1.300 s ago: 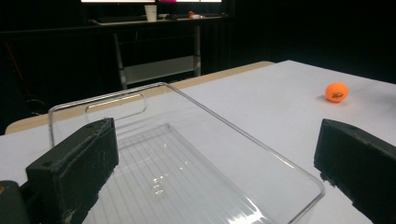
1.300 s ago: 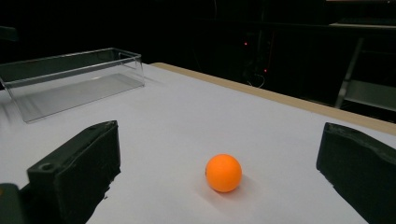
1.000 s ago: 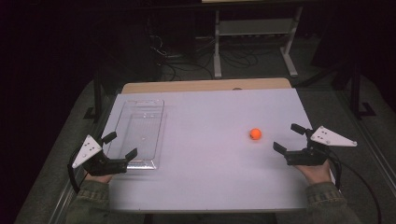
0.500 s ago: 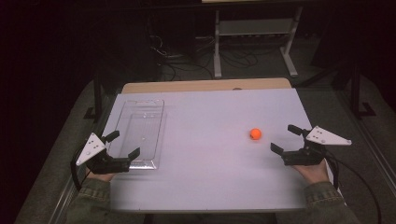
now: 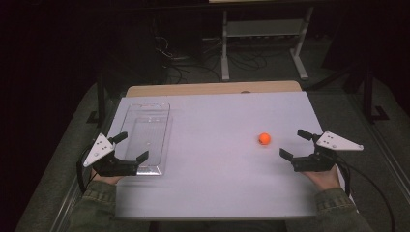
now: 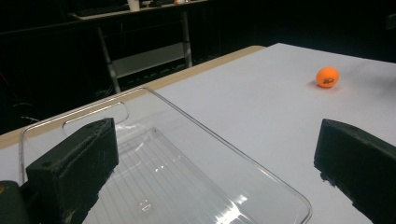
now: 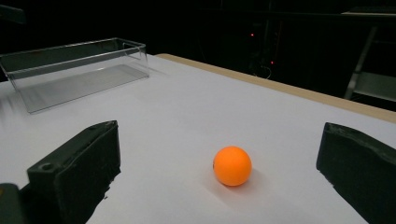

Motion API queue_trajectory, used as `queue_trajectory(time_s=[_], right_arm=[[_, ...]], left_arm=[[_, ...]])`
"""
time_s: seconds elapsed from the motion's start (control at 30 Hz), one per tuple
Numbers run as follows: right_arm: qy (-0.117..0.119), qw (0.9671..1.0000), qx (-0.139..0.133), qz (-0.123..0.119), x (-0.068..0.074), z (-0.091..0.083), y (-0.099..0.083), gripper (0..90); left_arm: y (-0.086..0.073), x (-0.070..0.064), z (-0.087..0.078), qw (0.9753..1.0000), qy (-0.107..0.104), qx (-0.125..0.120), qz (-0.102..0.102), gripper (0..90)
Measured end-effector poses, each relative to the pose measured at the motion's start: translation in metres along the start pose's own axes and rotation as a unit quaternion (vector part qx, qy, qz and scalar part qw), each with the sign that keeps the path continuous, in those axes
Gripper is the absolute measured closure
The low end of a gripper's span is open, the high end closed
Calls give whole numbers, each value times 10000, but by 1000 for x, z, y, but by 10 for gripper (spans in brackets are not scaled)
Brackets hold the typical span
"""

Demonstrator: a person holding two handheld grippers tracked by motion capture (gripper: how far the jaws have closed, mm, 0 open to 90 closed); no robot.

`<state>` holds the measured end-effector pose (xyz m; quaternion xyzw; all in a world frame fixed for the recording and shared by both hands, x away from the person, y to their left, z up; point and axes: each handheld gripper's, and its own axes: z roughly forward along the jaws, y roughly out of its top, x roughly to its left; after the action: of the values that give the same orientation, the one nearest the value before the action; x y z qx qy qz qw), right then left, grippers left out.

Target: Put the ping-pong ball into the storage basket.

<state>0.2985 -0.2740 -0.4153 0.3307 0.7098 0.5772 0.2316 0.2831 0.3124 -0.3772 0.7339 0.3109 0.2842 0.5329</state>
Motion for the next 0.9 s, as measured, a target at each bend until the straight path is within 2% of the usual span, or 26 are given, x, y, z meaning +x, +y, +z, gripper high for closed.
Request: queue_trajectory(time_s=[0.33, 0.57, 0.73, 0.9], right_arm=[[34, 10000, 15, -21, 0, 0, 0, 0], [38, 10000, 13, -35, 1, 0, 0, 0], [44, 10000, 9, -24, 0, 0, 0, 0], [56, 10000, 4, -34, 0, 0, 0, 0]], left_arm=[[13, -1, 10, 9999, -119, 52, 104, 0], [25, -6, 17, 9995, -225, 39, 231, 0], [29, -7, 21, 9993, -262, 60, 241, 0], [35, -10, 26, 9989, -317, 114, 336, 0]])
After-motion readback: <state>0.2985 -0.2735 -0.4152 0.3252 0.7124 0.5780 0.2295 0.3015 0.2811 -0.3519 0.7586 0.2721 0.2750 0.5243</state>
